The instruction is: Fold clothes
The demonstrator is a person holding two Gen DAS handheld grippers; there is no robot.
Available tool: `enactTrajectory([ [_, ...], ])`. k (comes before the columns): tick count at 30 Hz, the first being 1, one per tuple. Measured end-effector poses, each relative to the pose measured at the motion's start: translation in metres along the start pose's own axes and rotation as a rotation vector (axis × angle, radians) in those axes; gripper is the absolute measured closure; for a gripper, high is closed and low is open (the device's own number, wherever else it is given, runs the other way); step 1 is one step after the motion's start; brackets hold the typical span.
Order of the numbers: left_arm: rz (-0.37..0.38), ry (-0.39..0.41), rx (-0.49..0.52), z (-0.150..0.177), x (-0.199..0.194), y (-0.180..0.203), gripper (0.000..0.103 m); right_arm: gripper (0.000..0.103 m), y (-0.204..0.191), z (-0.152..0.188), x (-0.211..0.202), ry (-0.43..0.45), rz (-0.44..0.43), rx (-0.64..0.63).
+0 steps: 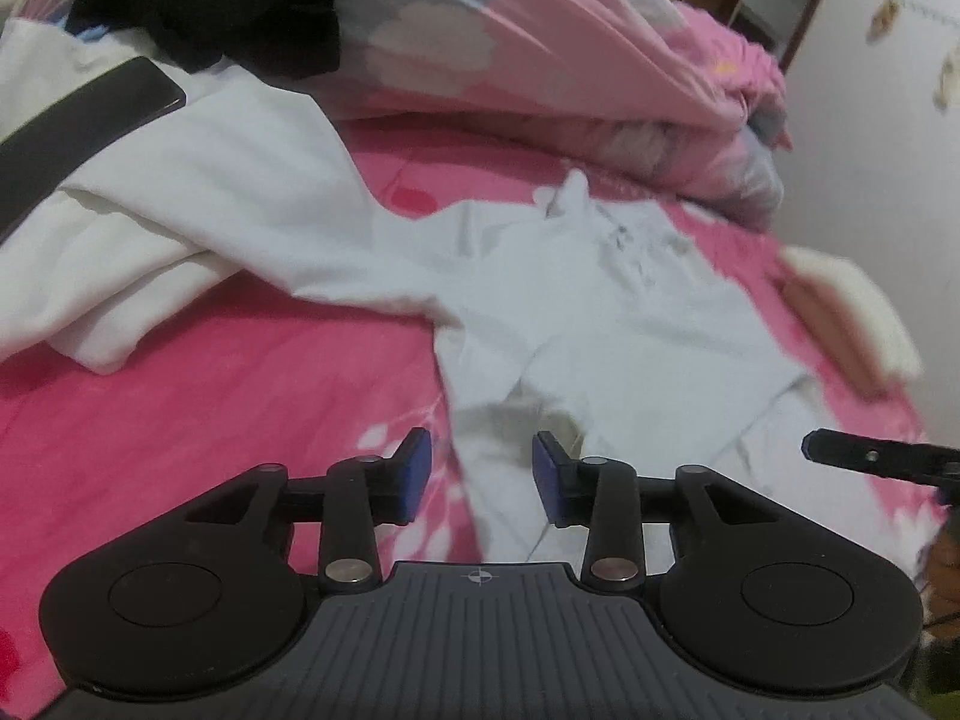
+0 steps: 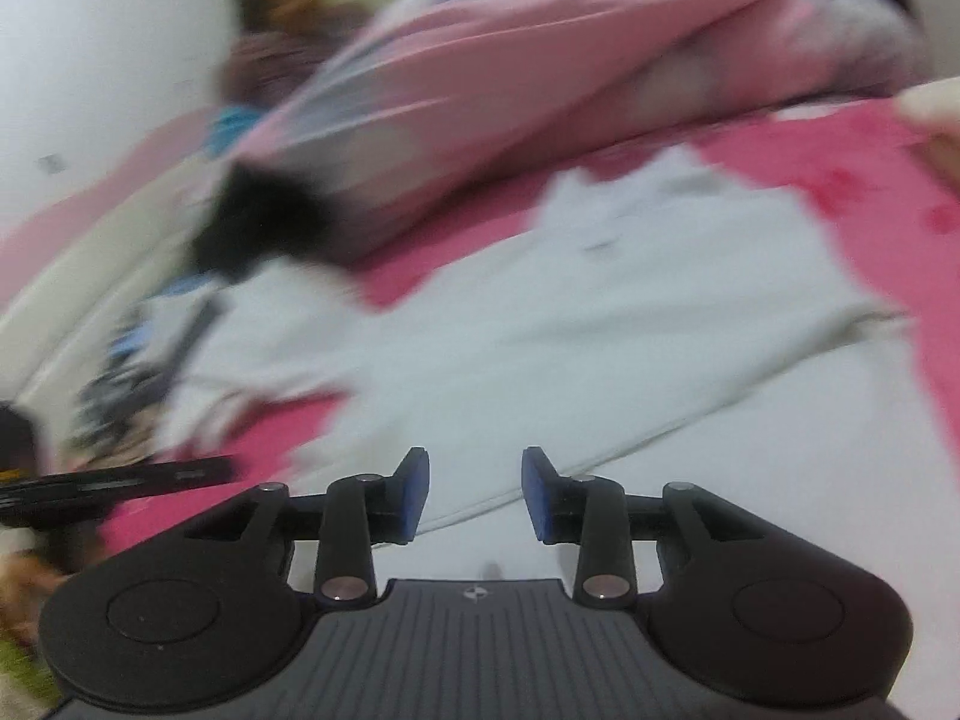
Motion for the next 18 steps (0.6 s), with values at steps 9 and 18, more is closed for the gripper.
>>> enactTrajectory([
  [9, -0.131, 0.016, 0.156, 0.01, 0.012, 0.008, 0.049, 0.066, -0.046, 0.04, 0.051, -0.179, -0.113, 0.054],
  [18, -0.127, -0.009, 0.086, 0.012, 0.011, -0.01, 0.045, 0.062, -0.052, 0.055, 0.068, -0.217, -0.055, 0.069],
])
Point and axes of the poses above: each gripper's, at about its wrist camera, not at the fingertips, and x roughly the way its jaws point, y to its right, z to its underside, the point moved 4 cm from there along x, roughly the way its jaws point, and after that the axes turned 4 degrees about -y, right-handed, at the moved point
